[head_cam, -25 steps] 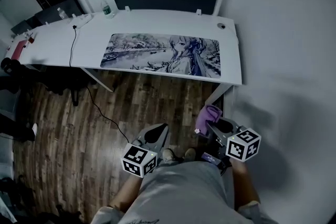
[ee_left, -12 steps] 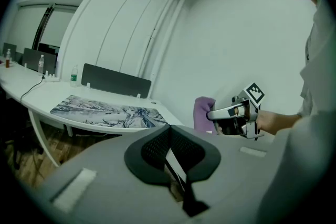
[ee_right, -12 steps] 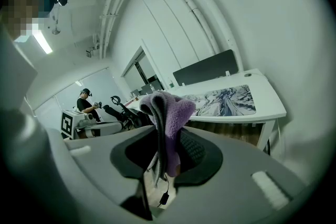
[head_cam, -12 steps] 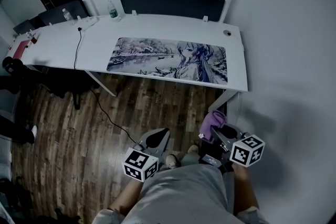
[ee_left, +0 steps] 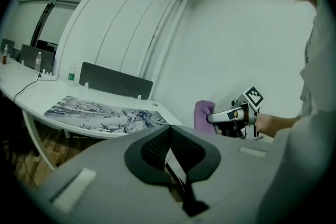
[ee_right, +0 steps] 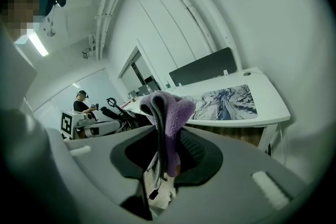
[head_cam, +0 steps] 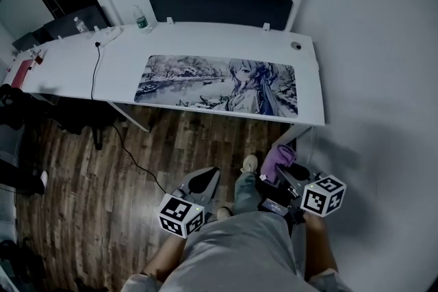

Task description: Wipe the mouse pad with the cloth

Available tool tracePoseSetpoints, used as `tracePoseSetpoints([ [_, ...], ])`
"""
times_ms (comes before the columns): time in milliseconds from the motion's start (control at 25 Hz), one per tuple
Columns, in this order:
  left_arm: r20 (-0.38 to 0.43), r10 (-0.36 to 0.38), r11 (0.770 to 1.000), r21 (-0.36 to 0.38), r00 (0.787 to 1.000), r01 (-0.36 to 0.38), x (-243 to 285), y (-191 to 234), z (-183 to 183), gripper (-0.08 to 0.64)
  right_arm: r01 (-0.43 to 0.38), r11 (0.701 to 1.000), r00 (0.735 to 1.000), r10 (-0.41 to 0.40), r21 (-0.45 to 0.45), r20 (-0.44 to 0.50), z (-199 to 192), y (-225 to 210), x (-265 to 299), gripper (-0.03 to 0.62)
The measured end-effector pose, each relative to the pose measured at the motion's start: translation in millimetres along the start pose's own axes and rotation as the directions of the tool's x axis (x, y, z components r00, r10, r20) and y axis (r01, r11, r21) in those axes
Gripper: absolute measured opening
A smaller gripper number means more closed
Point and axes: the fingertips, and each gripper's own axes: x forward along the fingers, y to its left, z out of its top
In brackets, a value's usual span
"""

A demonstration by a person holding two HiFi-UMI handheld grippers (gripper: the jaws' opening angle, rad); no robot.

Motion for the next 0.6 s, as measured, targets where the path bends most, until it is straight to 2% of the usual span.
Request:
tracePoseSetpoints([
  [440, -0.031, 0.002, 1.0, -0.019, 1.0, -0.003, 93, 63, 32, 0.015, 0.014, 1.0, 0.999, -0.014, 0.002, -0.046, 62, -80, 71, 0.106],
  [600, -0.05, 0.0, 0.999, -0.037, 0.999, -0.002, 136, 87, 46, 0.015, 0.026, 0.999, 0.997, -0.024, 0.028, -0.067, 90, -116, 95, 0.106],
])
